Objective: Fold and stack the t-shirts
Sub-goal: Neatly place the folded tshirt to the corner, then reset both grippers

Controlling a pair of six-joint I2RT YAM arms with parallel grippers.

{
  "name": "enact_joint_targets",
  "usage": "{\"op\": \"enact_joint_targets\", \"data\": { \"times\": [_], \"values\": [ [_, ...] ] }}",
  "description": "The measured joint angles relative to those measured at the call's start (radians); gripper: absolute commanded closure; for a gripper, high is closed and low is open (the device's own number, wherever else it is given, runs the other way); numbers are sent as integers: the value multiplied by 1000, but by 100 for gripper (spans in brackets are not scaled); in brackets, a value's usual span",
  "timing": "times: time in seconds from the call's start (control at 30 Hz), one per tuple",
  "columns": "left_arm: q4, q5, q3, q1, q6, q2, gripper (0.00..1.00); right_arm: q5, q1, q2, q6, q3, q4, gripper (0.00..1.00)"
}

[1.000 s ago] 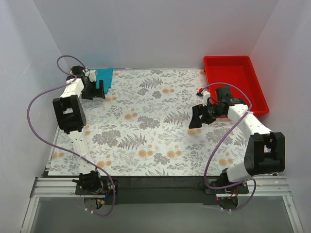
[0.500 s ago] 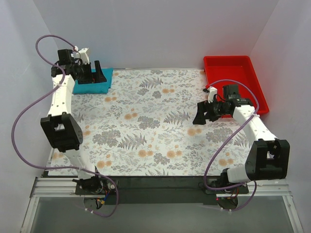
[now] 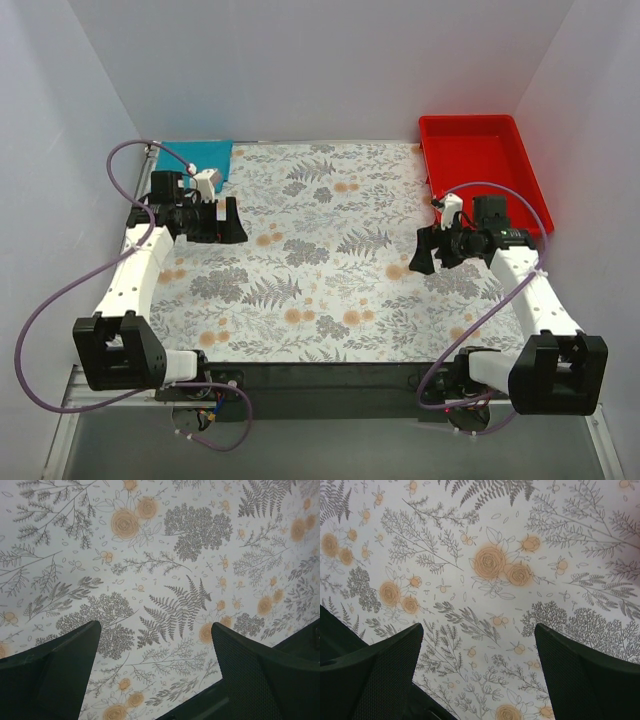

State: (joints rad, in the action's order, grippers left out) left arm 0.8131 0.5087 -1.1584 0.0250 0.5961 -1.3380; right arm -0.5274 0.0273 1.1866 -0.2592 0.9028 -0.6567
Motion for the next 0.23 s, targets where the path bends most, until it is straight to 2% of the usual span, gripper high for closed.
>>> {"op": "enact_joint_targets", "data": {
  "times": [0.23],
  "values": [
    [-14, -3, 89, -6, 5, 72, 7, 36, -1, -89, -6, -70, 1, 2]
  ]
}}
